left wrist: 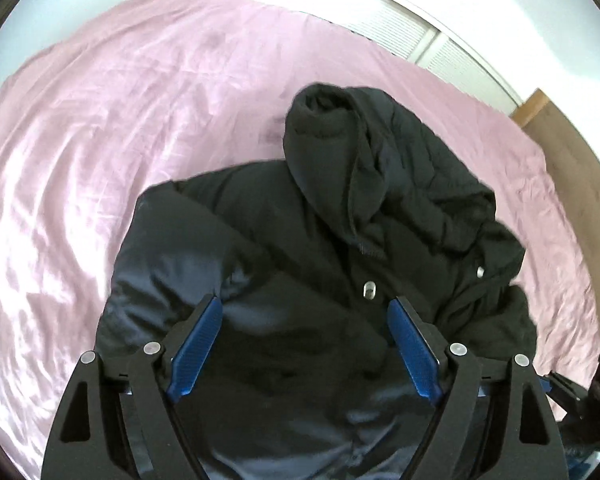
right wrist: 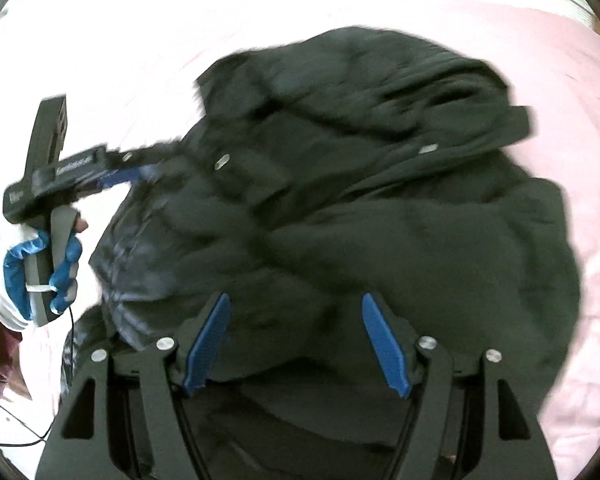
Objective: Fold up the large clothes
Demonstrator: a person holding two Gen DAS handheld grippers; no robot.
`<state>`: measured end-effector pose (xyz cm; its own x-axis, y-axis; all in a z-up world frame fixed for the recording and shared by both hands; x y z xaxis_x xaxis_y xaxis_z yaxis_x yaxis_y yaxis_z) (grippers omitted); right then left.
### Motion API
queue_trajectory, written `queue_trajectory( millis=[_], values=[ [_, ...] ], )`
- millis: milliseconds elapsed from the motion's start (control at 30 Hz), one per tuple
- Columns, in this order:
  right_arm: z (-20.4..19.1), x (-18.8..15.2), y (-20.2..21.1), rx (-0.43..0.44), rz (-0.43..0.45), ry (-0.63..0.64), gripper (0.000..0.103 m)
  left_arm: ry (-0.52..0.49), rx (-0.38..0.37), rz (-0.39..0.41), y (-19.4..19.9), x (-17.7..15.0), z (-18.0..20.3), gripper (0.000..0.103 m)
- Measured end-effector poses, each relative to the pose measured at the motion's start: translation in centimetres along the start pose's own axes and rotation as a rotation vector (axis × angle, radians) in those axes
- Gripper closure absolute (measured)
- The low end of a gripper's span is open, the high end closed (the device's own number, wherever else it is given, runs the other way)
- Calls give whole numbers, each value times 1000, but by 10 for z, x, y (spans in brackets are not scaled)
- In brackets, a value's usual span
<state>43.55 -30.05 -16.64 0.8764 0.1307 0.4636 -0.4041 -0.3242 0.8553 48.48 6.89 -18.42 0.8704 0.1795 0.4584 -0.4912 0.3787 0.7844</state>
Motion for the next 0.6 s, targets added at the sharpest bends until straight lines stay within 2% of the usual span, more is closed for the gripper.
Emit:
queue_trajectory(
  millis=[100, 267, 400, 600],
  values=[
    [41, 15, 10, -43, 34, -64, 25, 27, 1, 8, -2, 17, -4, 14],
    [116, 59, 16, -87, 111, -188, 12, 89, -85, 8, -16, 63, -7, 10],
    [166, 108, 3, -19, 142, -315, 6, 100, -141, -17, -34, 101, -3, 7],
    [206, 172, -49, 136, 107, -460, 3, 205, -240, -89, -81, 152, -10, 7]
  ],
)
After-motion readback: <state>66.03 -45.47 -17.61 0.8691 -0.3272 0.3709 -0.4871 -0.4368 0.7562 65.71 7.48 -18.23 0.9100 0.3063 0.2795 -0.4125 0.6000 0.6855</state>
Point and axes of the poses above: each gripper's, at about its wrist camera, not at the fingertips, and y roughly against the way its jaws point, z to its right, x to its top, the point moved 3 cm from there along -y, roughly the way its jaws point, and after that the axes turned 4 degrees about -x, right-handed, at the moved point
